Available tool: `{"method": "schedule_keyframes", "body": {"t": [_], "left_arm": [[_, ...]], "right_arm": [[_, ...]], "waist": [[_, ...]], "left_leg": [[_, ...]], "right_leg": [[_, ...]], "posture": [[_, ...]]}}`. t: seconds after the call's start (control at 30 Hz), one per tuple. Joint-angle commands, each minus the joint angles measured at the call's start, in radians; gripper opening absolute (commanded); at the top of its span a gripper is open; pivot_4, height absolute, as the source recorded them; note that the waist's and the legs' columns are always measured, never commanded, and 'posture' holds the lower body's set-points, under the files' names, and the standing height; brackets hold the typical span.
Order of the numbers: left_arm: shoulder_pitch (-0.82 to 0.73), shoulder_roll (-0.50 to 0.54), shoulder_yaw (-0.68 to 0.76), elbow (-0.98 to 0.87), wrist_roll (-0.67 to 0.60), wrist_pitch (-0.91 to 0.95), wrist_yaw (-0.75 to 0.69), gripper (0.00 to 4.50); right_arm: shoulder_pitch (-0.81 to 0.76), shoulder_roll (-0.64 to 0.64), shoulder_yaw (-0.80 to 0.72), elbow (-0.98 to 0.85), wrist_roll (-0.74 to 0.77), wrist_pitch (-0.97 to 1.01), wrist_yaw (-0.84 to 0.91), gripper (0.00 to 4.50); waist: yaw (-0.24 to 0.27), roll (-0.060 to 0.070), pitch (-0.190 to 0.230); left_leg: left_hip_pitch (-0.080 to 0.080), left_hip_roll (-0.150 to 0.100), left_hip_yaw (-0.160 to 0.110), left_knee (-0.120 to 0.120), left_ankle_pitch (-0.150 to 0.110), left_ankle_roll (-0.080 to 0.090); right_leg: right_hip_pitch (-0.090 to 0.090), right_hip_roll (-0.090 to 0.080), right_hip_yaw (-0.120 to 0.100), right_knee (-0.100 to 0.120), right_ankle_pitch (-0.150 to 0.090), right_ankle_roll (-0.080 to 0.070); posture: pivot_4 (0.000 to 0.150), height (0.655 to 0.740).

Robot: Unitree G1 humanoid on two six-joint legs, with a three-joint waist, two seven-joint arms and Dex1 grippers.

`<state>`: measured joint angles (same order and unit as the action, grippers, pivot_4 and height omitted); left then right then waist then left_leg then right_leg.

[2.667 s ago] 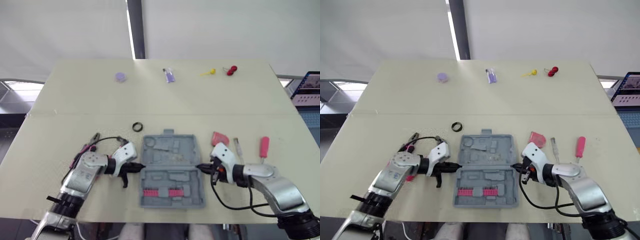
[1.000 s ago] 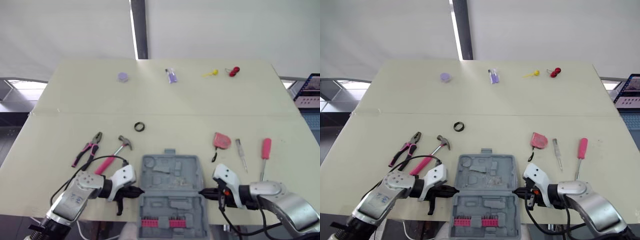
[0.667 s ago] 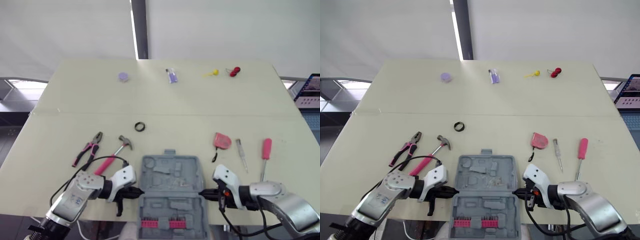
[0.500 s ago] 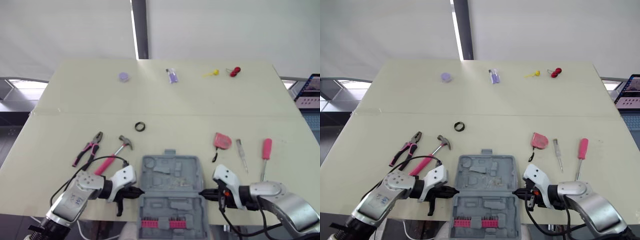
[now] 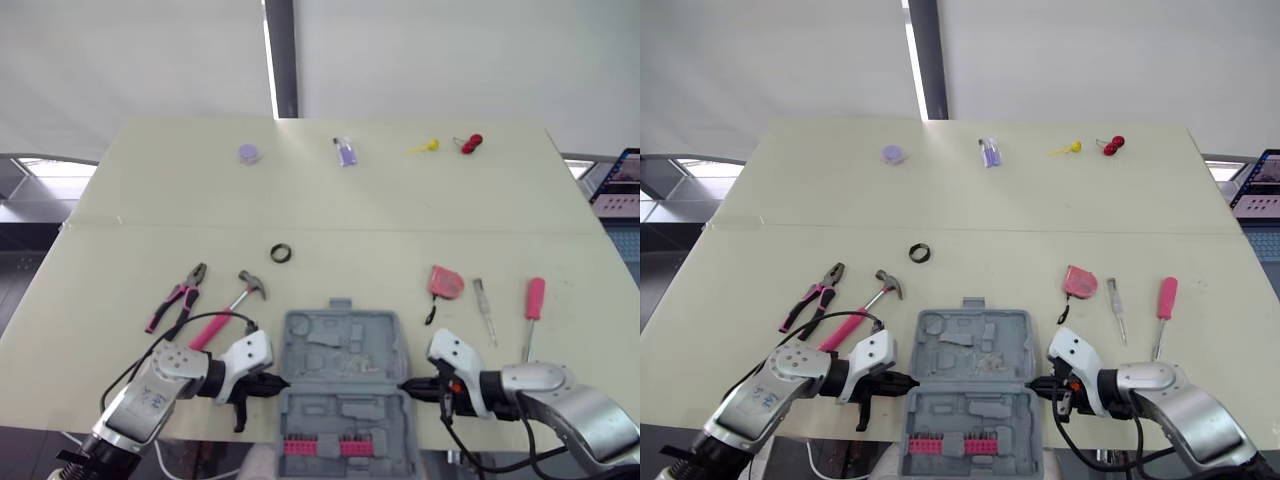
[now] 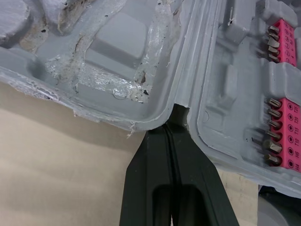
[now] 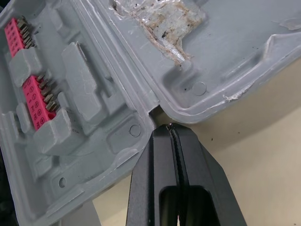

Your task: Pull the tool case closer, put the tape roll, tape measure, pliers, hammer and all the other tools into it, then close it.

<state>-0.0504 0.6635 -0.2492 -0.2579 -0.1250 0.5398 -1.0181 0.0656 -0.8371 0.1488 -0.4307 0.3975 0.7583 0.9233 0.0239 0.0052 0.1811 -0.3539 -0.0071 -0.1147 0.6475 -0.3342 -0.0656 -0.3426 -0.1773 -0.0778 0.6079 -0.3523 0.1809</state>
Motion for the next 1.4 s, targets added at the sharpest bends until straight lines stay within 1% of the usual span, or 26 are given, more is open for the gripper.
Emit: {"method": "schedule_keyframes", "body": {"t": [0.03,0.37,0.77,0.83,0.87,0.9,0.97,1.0,1.03,1.07,1.1,1.17,1.2,1.23,1.27,1.3,1.4], "left_arm": [[0.004,-0.003,-0.009,-0.005,-0.017,-0.005,0.007,0.02],[0.010,0.004,0.001,-0.010,-0.022,0.004,0.012,0.02],[0.057,0.069,0.094,0.012,-0.063,-0.007,0.017,0.02],[0.061,0.065,0.137,-0.010,-0.102,0.023,0.023,0.02],[0.062,0.061,0.178,-0.040,-0.149,0.066,0.025,0.02],[0.058,0.054,0.255,-0.077,-0.224,0.131,0.034,0.27],[0.050,0.047,0.364,-0.116,-0.321,0.219,0.055,0.81],[0.049,0.053,0.425,-0.116,-0.354,0.251,0.068,1.25],[0.050,0.060,0.481,-0.104,-0.367,0.260,0.085,1.78],[0.053,0.070,0.564,-0.073,-0.380,0.267,0.105,2.22],[0.056,0.078,0.618,-0.052,-0.389,0.271,0.120,2.72],[0.065,0.089,0.718,-0.009,-0.392,0.264,0.156,3.68],[0.072,0.094,0.764,0.010,-0.389,0.258,0.173,4.27],[0.077,0.094,0.808,0.028,-0.385,0.250,0.198,4.50],[0.082,0.095,0.852,0.050,-0.380,0.239,0.222,4.50],[0.085,0.094,0.878,0.064,-0.377,0.230,0.237,4.50],[0.089,0.075,0.976,0.158,-0.355,0.169,0.316,4.50]], "right_arm": [[0.011,-0.009,0.000,-0.029,0.011,-0.011,0.015,0.06],[0.010,-0.021,-0.021,-0.002,0.007,-0.028,0.017,0.06],[0.044,-0.060,-0.096,0.048,0.022,-0.059,0.033,0.06],[0.046,-0.043,-0.139,0.058,0.049,-0.076,0.040,0.06],[0.050,-0.036,-0.168,0.061,0.069,-0.087,0.047,0.06],[0.052,-0.019,-0.229,0.068,0.113,-0.087,0.049,0.02],[0.050,0.003,-0.320,0.085,0.175,-0.075,0.045,0.00],[0.042,0.009,-0.372,0.106,0.204,-0.063,0.041,0.54],[0.035,0.008,-0.417,0.132,0.220,-0.060,0.039,0.87],[0.016,0.007,-0.483,0.193,0.230,-0.072,0.027,1.30],[0.003,0.006,-0.525,0.237,0.235,-0.083,0.020,1.80],[-0.021,-0.005,-0.591,0.335,0.219,-0.121,0.017,2.77],[-0.031,-0.013,-0.614,0.389,0.200,-0.149,0.017,3.31],[-0.039,-0.020,-0.630,0.440,0.178,-0.183,0.016,3.89],[-0.045,-0.028,-0.642,0.488,0.157,-0.215,0.015,4.33],[-0.048,-0.032,-0.647,0.520,0.143,-0.236,0.016,4.46],[-0.060,-0.024,-0.666,0.658,0.087,-0.348,-0.005,4.46]], "waist": [[0.000,0.000,0.000],[0.001,0.000,0.000],[0.000,0.000,0.000],[0.000,0.000,0.000],[0.000,0.000,0.000],[0.000,0.000,0.000],[0.001,-0.001,0.001],[0.001,-0.001,0.001],[0.000,-0.001,0.001],[0.000,-0.001,0.001],[0.000,-0.001,0.001],[-0.001,-0.001,0.001],[-0.002,-0.001,0.001],[-0.003,-0.001,0.001],[-0.003,-0.001,0.001],[-0.003,-0.001,0.001],[-0.005,-0.001,0.001]], "left_leg": [[0.000,0.000,0.000,0.000,0.000,0.000],[0.000,0.000,0.000,0.000,0.000,0.000],[0.000,0.000,0.000,0.000,0.000,0.000],[0.000,0.000,0.000,0.000,0.000,0.000],[0.000,0.000,0.000,0.000,0.000,0.000],[0.000,0.000,0.000,0.000,0.000,0.000],[0.000,0.000,0.000,0.000,0.000,0.000],[0.000,0.001,0.000,0.000,0.000,0.000],[0.000,0.000,0.000,0.000,0.000,0.000],[0.001,0.001,0.000,0.000,0.000,0.000],[0.001,0.001,0.000,0.000,0.000,0.000],[0.001,0.001,0.000,0.000,0.000,0.000],[0.001,0.001,0.000,-0.001,0.000,0.000],[0.001,0.001,0.001,-0.001,0.000,0.000],[0.001,0.001,0.001,-0.001,0.000,0.000],[0.001,0.001,0.001,-0.001,0.000,0.000],[0.001,0.001,0.001,-0.001,0.000,0.000]], "right_leg": [[0.000,0.000,0.000,0.000,0.000,0.000],[0.000,0.000,0.000,0.000,0.000,0.000],[0.000,0.000,0.000,-0.001,0.000,0.000],[0.000,0.000,0.000,-0.001,0.000,0.000],[0.000,0.000,0.000,-0.001,0.000,0.000],[0.000,0.000,0.000,-0.001,0.000,0.000],[0.000,0.000,0.000,0.000,0.000,0.000],[0.000,0.000,0.000,0.000,0.000,0.000],[0.001,0.000,0.000,0.000,0.000,0.000],[0.001,0.000,0.000,-0.001,0.001,0.000],[0.001,0.000,0.000,-0.001,0.001,0.000],[0.001,0.000,0.000,-0.001,0.001,0.000],[0.001,0.000,0.000,-0.001,0.001,0.000],[0.001,0.000,0.000,-0.001,0.001,0.000],[0.001,0.000,0.000,-0.002,0.001,0.000],[0.001,0.000,0.000,-0.002,0.001,0.000],[0.001,0.000,0.000,-0.002,0.001,0.000]], "posture": [[0.150,0.7400],[0.150,0.7400],[0.150,0.7400],[0.150,0.7400],[0.150,0.7400],[0.150,0.7400],[0.150,0.7400],[0.150,0.7400],[0.150,0.7400],[0.150,0.7400],[0.150,0.7400],[0.150,0.7400],[0.150,0.7400],[0.150,0.7400],[0.150,0.7400],[0.150,0.7400],[0.150,0.7400]]}}
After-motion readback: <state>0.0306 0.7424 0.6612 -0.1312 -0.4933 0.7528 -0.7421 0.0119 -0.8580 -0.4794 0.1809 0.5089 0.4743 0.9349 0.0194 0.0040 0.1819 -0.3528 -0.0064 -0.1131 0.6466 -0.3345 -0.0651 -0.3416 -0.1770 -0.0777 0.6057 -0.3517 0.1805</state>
